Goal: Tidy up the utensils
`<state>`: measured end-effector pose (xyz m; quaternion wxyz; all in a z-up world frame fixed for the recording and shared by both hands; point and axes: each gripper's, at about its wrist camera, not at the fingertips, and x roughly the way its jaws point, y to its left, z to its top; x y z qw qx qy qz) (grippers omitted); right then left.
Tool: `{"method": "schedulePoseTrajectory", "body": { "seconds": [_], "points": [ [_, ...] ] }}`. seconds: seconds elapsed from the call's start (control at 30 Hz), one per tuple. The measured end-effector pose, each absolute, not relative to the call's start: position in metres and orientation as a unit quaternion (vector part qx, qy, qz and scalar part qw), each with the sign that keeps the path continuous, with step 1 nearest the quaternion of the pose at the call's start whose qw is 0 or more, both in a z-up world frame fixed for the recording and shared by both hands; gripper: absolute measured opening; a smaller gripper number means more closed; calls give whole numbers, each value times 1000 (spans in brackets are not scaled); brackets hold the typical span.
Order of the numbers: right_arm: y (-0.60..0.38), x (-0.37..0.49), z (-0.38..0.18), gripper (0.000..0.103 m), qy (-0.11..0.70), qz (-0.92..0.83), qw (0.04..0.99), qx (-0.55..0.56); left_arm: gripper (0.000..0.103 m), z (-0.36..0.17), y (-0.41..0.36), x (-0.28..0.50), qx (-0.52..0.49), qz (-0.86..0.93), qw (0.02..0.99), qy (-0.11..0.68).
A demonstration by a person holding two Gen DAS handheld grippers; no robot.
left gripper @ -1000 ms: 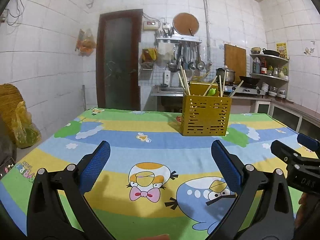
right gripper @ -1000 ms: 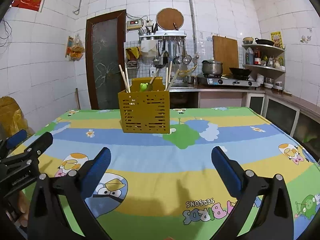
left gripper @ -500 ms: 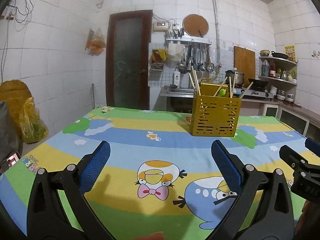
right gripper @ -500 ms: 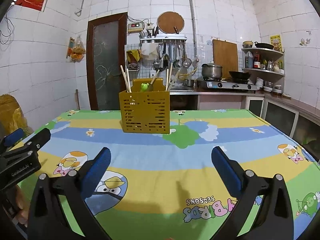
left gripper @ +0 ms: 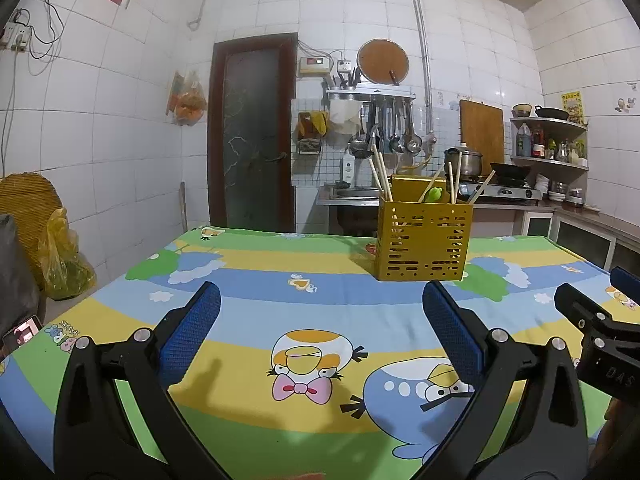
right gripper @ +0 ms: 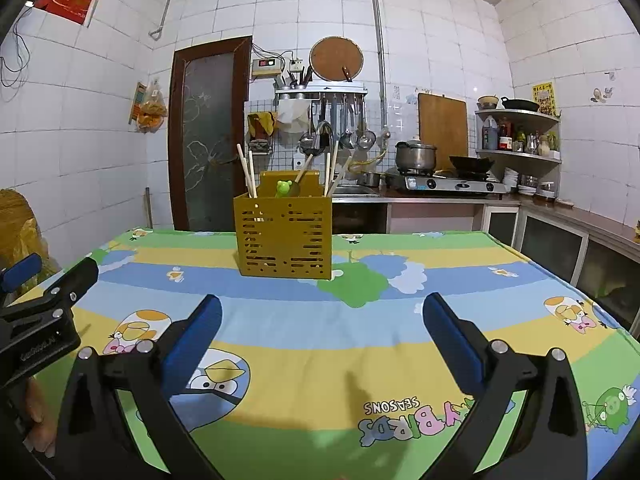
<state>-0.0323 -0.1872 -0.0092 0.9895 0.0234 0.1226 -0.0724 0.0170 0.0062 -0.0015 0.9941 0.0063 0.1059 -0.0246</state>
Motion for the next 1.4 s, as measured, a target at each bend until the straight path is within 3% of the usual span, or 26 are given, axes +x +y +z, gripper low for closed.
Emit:
{"method": "schedulePoseTrajectory", "body": {
  "seconds": [1.4],
  "points": [
    [-191,-37,-8,98,116,-81,990,29,98,1,5,14,10,-32,995,94]
  ]
}}
